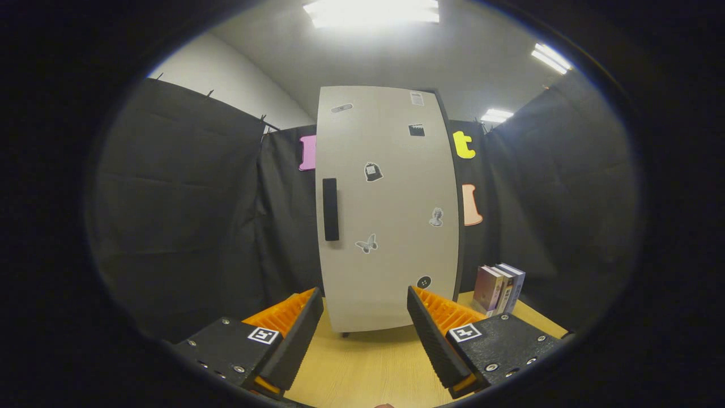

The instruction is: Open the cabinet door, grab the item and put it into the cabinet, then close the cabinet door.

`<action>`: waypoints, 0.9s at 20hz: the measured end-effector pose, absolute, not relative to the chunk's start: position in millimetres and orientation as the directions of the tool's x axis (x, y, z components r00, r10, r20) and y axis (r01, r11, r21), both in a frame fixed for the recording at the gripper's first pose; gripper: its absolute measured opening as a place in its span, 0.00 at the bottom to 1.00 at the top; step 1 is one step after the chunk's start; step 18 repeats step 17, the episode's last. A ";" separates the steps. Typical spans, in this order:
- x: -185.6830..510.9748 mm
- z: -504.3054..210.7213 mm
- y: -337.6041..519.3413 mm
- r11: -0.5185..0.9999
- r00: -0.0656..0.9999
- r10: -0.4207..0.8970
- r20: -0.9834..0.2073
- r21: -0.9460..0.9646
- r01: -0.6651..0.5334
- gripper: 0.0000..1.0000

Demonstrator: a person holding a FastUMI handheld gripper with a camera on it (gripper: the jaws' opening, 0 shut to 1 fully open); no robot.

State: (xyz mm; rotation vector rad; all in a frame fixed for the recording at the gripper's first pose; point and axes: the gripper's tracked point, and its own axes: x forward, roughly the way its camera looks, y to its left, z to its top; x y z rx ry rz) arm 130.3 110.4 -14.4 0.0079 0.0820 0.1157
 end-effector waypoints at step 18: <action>124.9 -21.9 105.1 0.995 0.992 0.099 -0.073 0.040 -0.096 0.93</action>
